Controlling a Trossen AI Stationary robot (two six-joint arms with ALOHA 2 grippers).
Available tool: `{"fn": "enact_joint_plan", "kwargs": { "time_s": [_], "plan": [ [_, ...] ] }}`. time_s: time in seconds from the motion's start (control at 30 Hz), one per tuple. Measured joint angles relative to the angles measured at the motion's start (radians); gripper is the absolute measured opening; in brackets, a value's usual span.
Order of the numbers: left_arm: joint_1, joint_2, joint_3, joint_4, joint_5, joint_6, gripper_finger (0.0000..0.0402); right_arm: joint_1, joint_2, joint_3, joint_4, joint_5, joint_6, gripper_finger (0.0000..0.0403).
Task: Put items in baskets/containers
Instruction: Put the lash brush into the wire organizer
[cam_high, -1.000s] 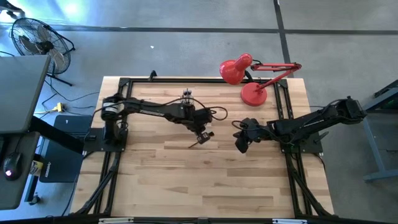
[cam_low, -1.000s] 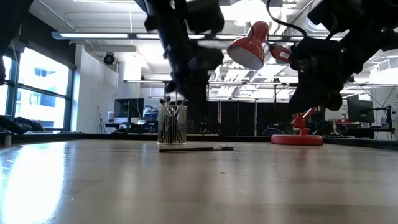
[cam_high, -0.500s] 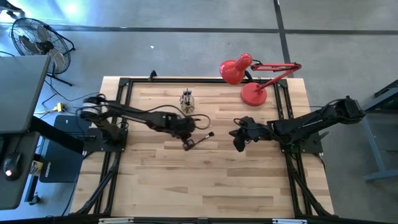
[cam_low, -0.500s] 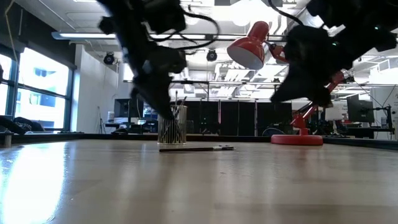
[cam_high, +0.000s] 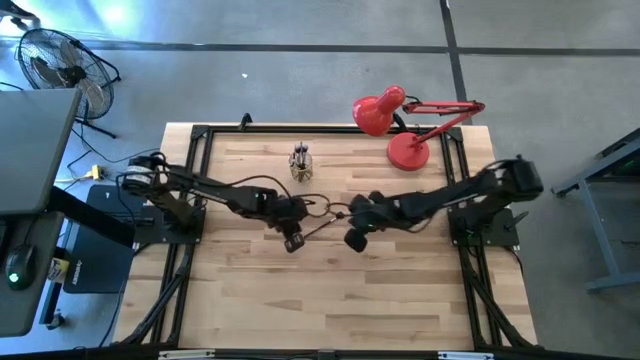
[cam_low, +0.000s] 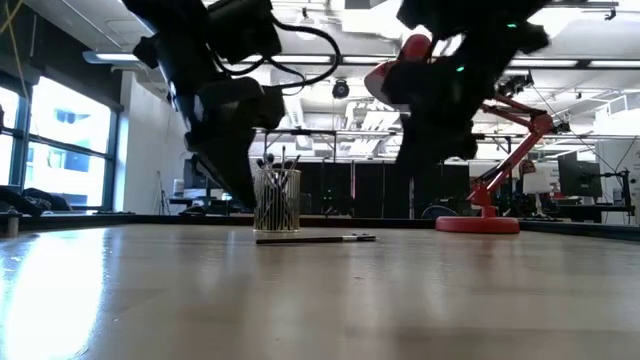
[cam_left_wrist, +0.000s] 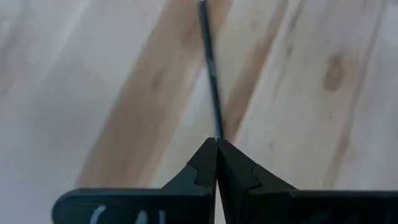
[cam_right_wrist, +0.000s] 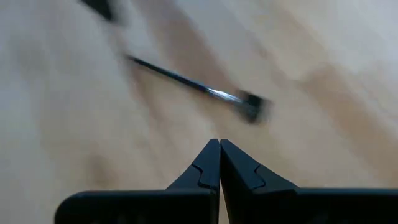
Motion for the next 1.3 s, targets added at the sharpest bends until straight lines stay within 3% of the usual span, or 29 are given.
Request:
{"fn": "enact_joint_plan", "kwargs": {
  "time_s": [0.13, 0.3, 0.4, 0.63, 0.77, 0.9, 1.1, 1.2, 1.3],
  "plan": [
    [-0.03, 0.0, 0.0, -0.015, -0.011, -0.024, 0.0, -0.049, 0.104, 0.159, -0.271, 0.005, -0.028, 0.0],
    [-0.06, 0.0, 0.0, -0.03, -0.023, -0.087, 0.0, -0.105, 0.175, 0.257, -0.363, -0.001, -0.312, 0.0],
    [-0.061, 0.0, 0.0, -0.036, -0.039, -0.174, 0.0, -0.136, 0.179, 0.259, -0.372, -0.033, -0.491, 0.0],
    [-0.107, 0.0, 0.0, -0.035, -0.122, -0.368, 0.0, -0.241, 0.155, 0.109, -0.343, -0.284, -0.682, 0.0019],
    [-0.158, 0.0, 0.0, -0.027, -0.166, -0.462, 0.0, -0.279, 0.128, -0.004, -0.205, -0.392, -0.737, 0.0062],
    [-0.195, 0.0, 0.0, -0.014, -0.227, -0.528, 0.0, -0.281, 0.094, -0.12, 0.041, -0.444, -0.8, 0.0114],
    [-0.203, 0.0, 0.0, 0.046, -0.237, -0.559, 0.0, -0.276, 0.102, -0.273, 0.463, -0.414, -0.919, 0.0186],
    [-0.202, 0.0, 0.0, 0.082, -0.229, -0.57, 0.0, -0.279, 0.136, -0.303, 0.57, -0.368, -0.917, 0.0208],
    [-0.202, 0.0, 0.001, 0.089, -0.23, -0.573, 0.0, -0.291, 0.187, -0.301, 0.635, -0.404, -0.914, 0.0219]
  ]
}}
